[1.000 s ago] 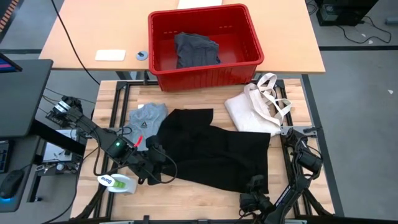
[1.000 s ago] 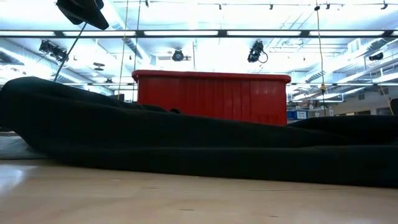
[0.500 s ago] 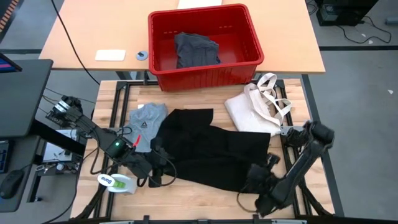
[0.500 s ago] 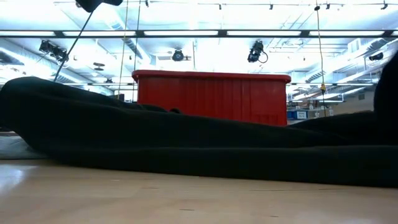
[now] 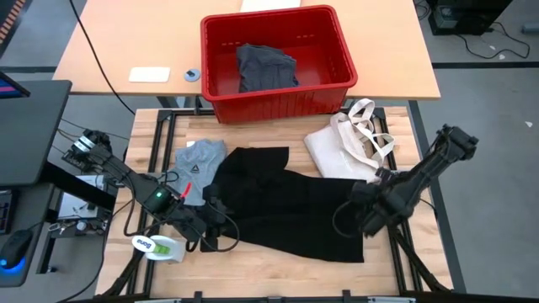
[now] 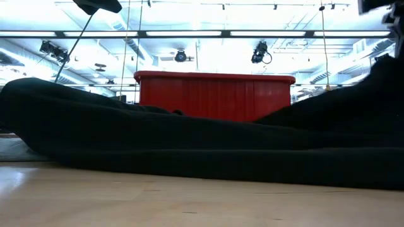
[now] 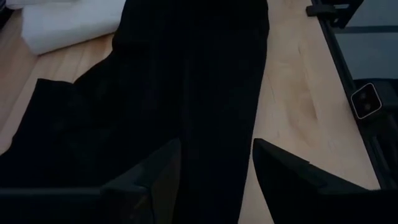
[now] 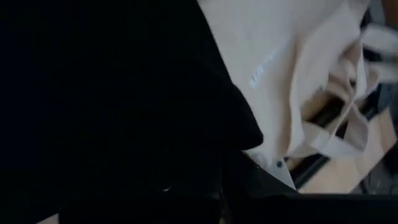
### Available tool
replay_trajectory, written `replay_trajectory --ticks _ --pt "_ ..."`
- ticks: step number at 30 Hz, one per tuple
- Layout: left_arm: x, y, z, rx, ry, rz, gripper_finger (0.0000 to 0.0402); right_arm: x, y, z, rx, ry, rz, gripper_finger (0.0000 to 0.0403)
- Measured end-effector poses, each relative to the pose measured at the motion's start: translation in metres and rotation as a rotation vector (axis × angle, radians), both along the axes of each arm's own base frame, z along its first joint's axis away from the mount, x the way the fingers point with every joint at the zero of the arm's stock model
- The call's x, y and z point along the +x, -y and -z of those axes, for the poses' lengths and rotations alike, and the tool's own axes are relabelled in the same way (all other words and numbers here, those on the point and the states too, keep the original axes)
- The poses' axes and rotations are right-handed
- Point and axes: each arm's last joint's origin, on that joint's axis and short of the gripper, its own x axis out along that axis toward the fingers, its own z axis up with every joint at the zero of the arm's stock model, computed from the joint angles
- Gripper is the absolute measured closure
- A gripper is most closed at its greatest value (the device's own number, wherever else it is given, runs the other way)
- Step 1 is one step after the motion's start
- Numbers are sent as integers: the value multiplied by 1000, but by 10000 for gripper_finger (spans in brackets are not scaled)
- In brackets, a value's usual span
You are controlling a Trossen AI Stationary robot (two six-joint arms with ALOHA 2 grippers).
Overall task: Fold Laundry from Bin
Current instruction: Fold the black shirt
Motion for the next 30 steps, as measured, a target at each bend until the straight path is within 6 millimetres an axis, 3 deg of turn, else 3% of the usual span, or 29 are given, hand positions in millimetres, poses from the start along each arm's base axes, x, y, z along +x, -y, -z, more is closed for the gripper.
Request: replay_trajectory --ticks 8,14,18,21,25,30 --pt "0 0 0 2 0 2 198 -16 43 21 26 -88 174 395" --pt "0 0 0 1 0 1 198 -18 63 40 -31 -170 236 395" --pt "0 0 0 0 0 0 198 -15 71 42 -33 -197 247 386" --pt "0 0 0 -1 0 0 198 -11 73 43 16 -218 204 350" --pt "1 -2 0 -6 5 -24 198 -8 76 44 64 -232 204 269" --pt "17 -24 7 -35 -23 -169 198 -2 78 20 142 -178 280 181"
